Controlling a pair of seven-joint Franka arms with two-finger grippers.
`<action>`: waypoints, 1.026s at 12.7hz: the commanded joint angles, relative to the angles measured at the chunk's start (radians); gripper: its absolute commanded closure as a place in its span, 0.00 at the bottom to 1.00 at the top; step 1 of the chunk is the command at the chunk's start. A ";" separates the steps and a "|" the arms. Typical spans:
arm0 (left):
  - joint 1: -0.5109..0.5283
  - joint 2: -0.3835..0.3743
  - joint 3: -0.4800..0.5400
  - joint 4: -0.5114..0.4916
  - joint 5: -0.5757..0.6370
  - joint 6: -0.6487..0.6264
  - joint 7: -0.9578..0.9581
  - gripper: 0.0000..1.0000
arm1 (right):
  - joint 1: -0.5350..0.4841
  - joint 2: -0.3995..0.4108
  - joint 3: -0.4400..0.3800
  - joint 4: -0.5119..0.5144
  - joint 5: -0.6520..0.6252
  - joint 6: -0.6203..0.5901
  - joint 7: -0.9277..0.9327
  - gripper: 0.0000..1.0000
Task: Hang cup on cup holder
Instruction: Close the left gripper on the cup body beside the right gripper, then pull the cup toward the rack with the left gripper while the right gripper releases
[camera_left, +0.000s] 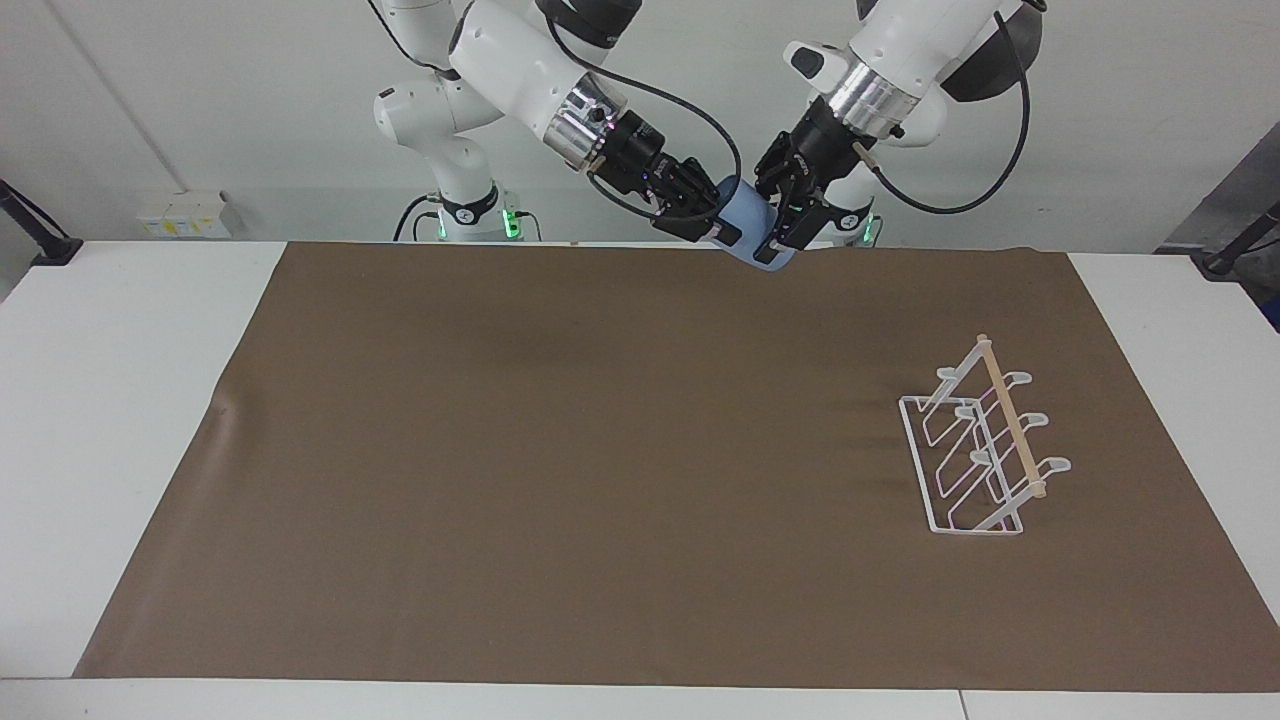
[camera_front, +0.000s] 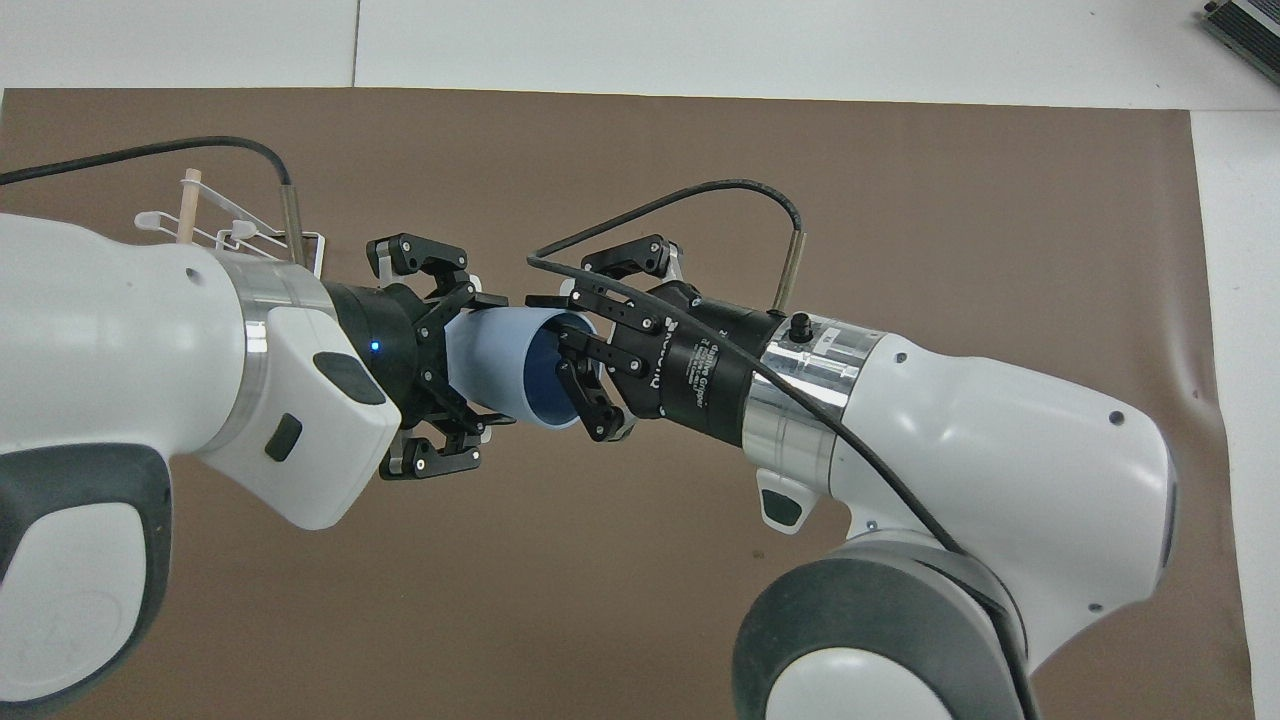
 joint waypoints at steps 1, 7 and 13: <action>0.004 -0.013 0.011 -0.010 0.024 0.013 -0.030 1.00 | -0.018 0.003 0.007 0.016 0.014 -0.001 -0.021 0.73; 0.002 -0.013 0.011 -0.003 0.074 0.012 -0.036 1.00 | -0.018 0.009 0.007 0.026 0.014 -0.001 -0.020 0.14; 0.008 0.013 0.032 0.041 0.347 -0.002 -0.037 1.00 | -0.019 0.013 0.005 0.034 0.008 0.001 -0.033 0.01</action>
